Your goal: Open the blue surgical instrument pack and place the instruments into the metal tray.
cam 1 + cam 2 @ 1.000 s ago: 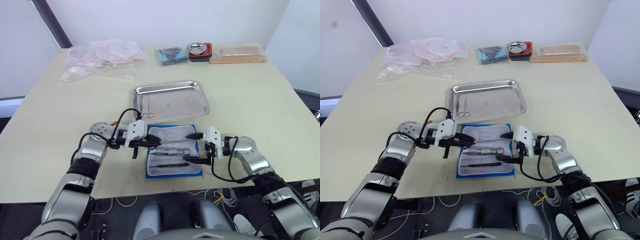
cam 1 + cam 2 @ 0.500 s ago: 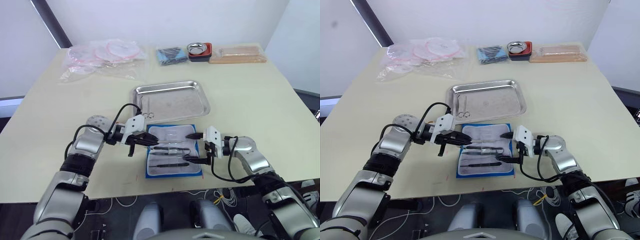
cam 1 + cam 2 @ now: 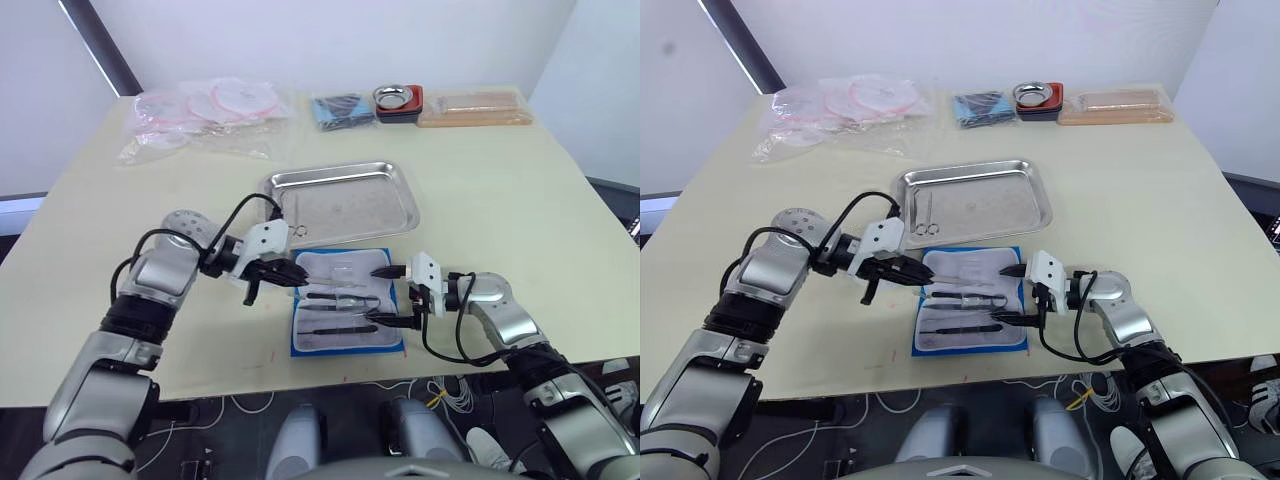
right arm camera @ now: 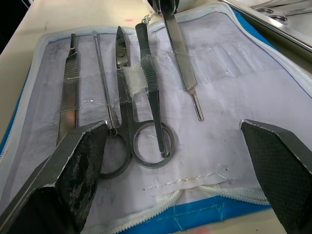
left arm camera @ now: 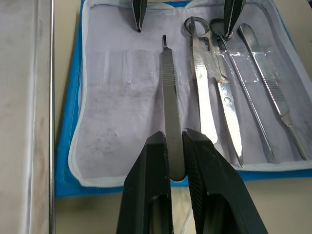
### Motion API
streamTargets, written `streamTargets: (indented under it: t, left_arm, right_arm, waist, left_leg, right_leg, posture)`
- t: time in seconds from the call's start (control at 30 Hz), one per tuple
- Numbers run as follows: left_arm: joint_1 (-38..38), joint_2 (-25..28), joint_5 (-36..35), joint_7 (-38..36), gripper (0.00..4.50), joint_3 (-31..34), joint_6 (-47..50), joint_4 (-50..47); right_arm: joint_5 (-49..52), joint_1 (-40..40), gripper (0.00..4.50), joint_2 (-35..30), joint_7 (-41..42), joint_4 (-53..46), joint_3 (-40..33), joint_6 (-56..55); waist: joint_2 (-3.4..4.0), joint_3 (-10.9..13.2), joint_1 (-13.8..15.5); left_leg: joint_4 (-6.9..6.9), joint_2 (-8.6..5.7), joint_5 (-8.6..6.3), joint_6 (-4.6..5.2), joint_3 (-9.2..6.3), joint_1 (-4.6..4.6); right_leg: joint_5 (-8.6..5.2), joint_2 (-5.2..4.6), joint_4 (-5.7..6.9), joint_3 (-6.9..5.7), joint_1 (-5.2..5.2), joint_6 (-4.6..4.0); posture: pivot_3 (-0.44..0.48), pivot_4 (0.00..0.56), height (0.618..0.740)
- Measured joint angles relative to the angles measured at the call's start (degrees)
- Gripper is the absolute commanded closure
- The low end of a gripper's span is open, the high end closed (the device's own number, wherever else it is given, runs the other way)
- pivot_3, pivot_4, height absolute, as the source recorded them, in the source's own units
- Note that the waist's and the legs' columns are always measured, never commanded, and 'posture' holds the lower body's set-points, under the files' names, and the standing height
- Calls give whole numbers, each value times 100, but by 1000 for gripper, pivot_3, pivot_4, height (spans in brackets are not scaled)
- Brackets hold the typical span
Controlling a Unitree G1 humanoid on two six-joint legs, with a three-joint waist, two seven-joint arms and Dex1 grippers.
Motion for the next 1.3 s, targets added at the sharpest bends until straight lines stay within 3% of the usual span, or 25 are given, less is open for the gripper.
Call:
streamTargets:
  t: [0.87, 1.07, 1.3]
  left_arm:
    - [670, 1436, -476, -222, 4468, 570, 181, -929]
    - [677, 1398, -725, -54, 4468, 859, 407, -992]
    - [447, 667, -1275, 957, 4468, 1255, 1346, -1616]
  right_arm:
    - [0, 5, 0, 50, -77, 52, 2, -45]
    - [0, -15, 0, 59, -72, 106, 2, -54]
    - [0, -58, 0, 72, -32, 181, 4, -105]
  waist:
    - [-7, 6, -5]
    - [-7, 13, -2]
    - [-25, 11, -12]
  left_leg:
    - [6, 11, 0, 0, -2, 8]
    - [12, 10, 0, 0, -5, 8]
    - [25, 6, 0, 0, 1, 7]
  right_leg:
    - [-5, -2, 22, 5, -2, -9]
    - [-6, -2, 27, 2, -2, -9]
    - [-5, 0, 33, 3, 0, -7]
  posture:
    - [0, 150, 740]
    - [0, 150, 740]
    - [0, 150, 740]
